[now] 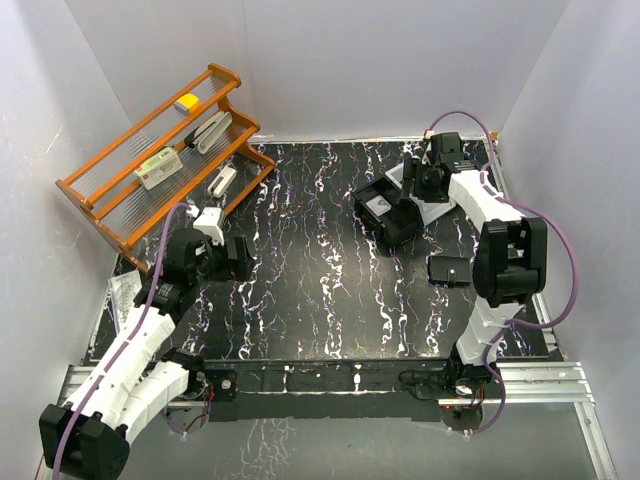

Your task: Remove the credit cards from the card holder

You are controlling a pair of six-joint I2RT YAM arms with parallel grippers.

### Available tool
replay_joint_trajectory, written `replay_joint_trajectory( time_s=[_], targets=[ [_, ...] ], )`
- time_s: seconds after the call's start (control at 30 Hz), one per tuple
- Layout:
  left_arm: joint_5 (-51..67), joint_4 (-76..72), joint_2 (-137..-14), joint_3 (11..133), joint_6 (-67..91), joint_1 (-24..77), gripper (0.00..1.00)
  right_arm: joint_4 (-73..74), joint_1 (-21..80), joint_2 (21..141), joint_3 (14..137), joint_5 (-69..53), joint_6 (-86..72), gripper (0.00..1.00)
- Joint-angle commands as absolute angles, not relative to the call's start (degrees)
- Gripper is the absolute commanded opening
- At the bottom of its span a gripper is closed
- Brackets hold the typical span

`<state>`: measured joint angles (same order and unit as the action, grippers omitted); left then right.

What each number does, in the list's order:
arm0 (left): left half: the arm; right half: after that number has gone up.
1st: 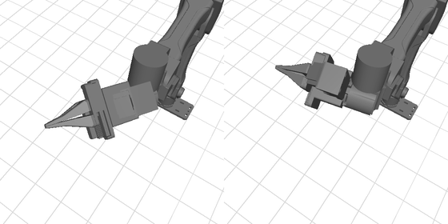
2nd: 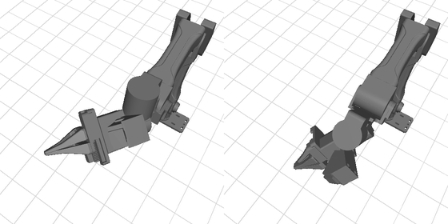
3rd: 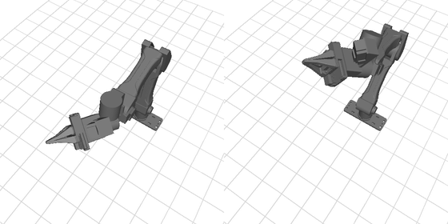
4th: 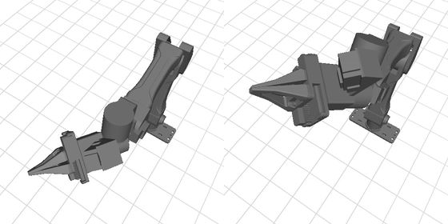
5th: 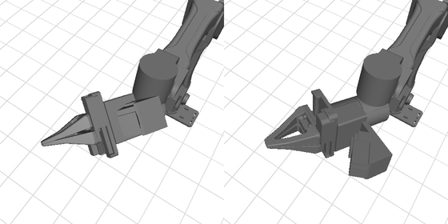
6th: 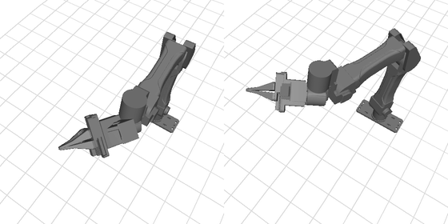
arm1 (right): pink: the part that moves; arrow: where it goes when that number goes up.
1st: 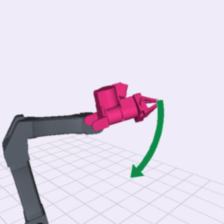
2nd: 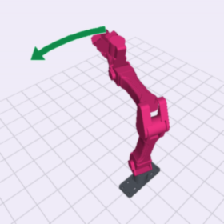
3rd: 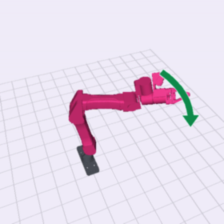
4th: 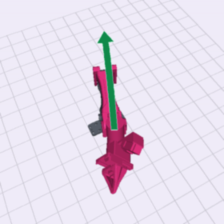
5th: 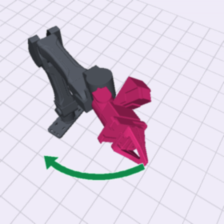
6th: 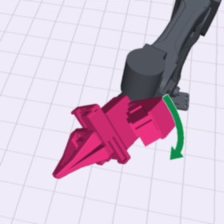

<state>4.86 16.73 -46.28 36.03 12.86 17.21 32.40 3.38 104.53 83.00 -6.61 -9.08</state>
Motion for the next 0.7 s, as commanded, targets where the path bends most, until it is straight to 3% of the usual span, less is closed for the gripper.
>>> replay_joint_trajectory(
  time_s=[0.0, 0.17, 0.67],
  targets=[
    [7.0, 14.8, -45.7, 36.3, 12.3, 17.1, 0.90, 33.5, 3.5, 107.9, 88.2, -4.8, -7.6, 0.66],
    [6.8, 14.9, -48.1, 37.3, 11.5, 17.1, 0.86, 35.5, 3.8, 110.0, 89.6, -5.0, -7.1, 0.58],
    [3.7, 14.5, -47.0, 36.9, 11.0, 17.1, 0.86, 36.0, 9.9, 106.8, 86.0, 3.4, -7.7, 0.27]
  ],
)
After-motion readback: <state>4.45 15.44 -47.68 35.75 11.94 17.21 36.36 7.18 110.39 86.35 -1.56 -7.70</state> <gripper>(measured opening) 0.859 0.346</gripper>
